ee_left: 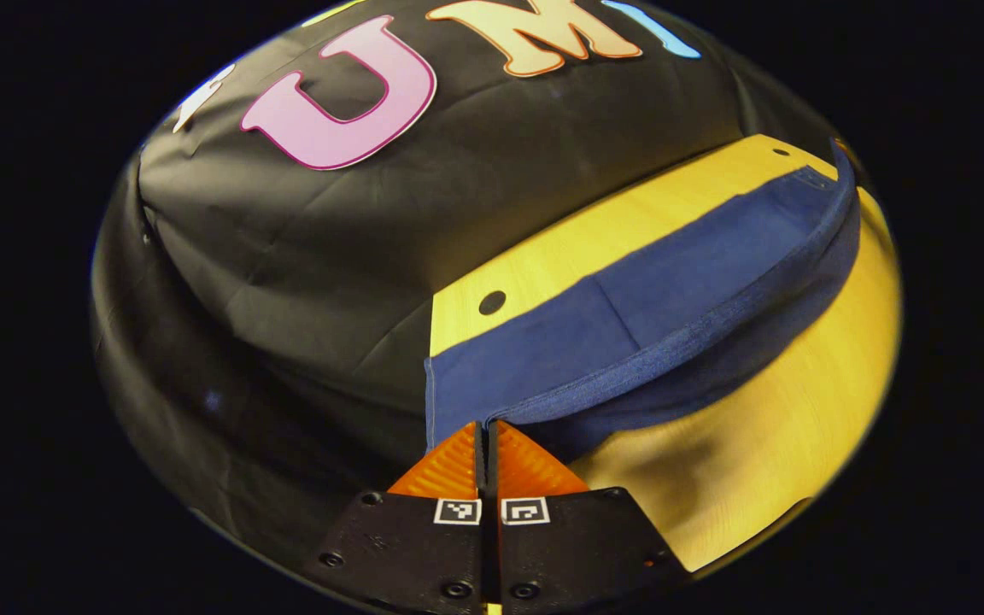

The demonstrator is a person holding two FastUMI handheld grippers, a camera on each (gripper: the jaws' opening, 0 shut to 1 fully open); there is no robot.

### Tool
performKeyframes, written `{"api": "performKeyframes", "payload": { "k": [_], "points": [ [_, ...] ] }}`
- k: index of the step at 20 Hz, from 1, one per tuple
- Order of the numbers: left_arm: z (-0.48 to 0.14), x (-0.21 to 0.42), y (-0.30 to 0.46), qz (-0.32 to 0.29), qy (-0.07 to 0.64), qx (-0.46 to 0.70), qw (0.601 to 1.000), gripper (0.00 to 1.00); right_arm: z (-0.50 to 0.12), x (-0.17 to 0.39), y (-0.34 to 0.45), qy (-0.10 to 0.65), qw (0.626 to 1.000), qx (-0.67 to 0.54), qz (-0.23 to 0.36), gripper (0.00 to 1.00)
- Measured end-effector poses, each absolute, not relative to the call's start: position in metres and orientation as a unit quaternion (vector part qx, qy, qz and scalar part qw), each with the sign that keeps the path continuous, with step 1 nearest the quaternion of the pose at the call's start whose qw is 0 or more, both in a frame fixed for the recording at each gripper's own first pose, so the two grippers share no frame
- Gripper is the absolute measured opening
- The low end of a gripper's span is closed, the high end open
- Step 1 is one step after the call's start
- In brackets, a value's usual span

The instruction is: Grasp the waist and the cuffs of the jeans and fold them to make the two legs overlap; first hold the waist and fold one-third of the jeans toward the cuffs, then hold the cuffs and fold the remaining one-third in the same direction to finish folding.

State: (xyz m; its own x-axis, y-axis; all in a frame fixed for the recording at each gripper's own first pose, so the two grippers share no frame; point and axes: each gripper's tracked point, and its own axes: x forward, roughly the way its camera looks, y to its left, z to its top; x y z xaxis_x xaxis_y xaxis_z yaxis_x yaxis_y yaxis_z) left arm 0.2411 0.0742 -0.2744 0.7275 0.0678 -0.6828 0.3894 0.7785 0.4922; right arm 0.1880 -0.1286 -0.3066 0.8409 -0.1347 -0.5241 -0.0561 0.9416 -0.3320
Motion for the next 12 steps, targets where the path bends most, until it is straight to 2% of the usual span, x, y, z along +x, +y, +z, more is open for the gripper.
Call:
{"api": "performKeyframes", "payload": {
  "k": [5,6,7,12],
  "points": [
    [-0.288,0.321,0.058,-0.115,0.345,0.282,0.888,0.00,-0.322,0.236,-0.124,0.284,0.944,-0.164,-0.049,0.02],
    [-0.297,0.333,0.056,-0.117,0.352,0.276,0.887,0.00,-0.330,0.246,-0.122,0.292,0.941,-0.163,-0.050,0.00],
    [-0.309,0.343,0.054,-0.120,0.360,0.267,0.886,0.00,-0.341,0.254,-0.121,0.298,0.939,-0.160,-0.052,0.02],
    [-0.365,0.379,0.049,-0.134,0.382,0.270,0.874,0.00,-0.390,0.281,-0.121,0.329,0.932,-0.137,-0.072,0.00]
  ]
}}
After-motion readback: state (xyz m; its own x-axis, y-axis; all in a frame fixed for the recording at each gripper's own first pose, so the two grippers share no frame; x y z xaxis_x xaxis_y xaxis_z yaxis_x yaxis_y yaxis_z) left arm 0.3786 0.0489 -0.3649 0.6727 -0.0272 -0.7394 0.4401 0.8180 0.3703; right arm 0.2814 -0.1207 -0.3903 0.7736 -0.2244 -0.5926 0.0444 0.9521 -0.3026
